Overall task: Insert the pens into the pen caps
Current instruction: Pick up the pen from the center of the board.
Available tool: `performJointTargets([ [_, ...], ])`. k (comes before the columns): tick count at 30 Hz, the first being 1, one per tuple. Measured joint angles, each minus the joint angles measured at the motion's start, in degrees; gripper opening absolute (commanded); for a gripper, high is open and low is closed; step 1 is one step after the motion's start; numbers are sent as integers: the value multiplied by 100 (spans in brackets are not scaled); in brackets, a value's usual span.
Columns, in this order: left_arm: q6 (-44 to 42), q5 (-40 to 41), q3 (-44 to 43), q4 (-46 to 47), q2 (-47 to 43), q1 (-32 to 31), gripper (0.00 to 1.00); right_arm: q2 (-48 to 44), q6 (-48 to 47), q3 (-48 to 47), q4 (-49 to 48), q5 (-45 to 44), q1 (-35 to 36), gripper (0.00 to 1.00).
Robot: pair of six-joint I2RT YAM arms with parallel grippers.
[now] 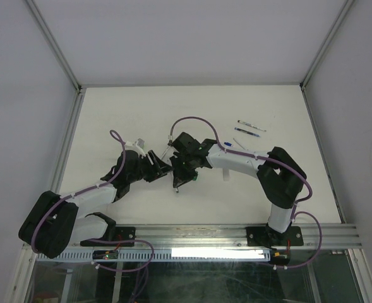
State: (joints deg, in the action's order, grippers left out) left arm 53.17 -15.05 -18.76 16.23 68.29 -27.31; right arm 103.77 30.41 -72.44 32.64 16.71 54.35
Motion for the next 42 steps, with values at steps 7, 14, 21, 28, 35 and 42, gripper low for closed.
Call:
performJointTargets([
  [7,223,-20,7,232,111,0,45,-22,155,-13,-195,9,-2,9],
  [14,358,-74,61,476,190,0,37,-22,254,-101,-361,4,-7,9],
  [21,483,-192,94,614,199,0,18,-22,275,-164,-420,-42,-4,9],
  [28,492,-197,138,737,199,4,4,-22,275,-223,-396,-87,-7,9],
  [35,498,-201,166,765,186,4,0,-22,273,-223,-382,-136,-4,27],
  [42,498,-251,177,713,-28,2,0,-420,315,221,-728,-302,15,38],
])
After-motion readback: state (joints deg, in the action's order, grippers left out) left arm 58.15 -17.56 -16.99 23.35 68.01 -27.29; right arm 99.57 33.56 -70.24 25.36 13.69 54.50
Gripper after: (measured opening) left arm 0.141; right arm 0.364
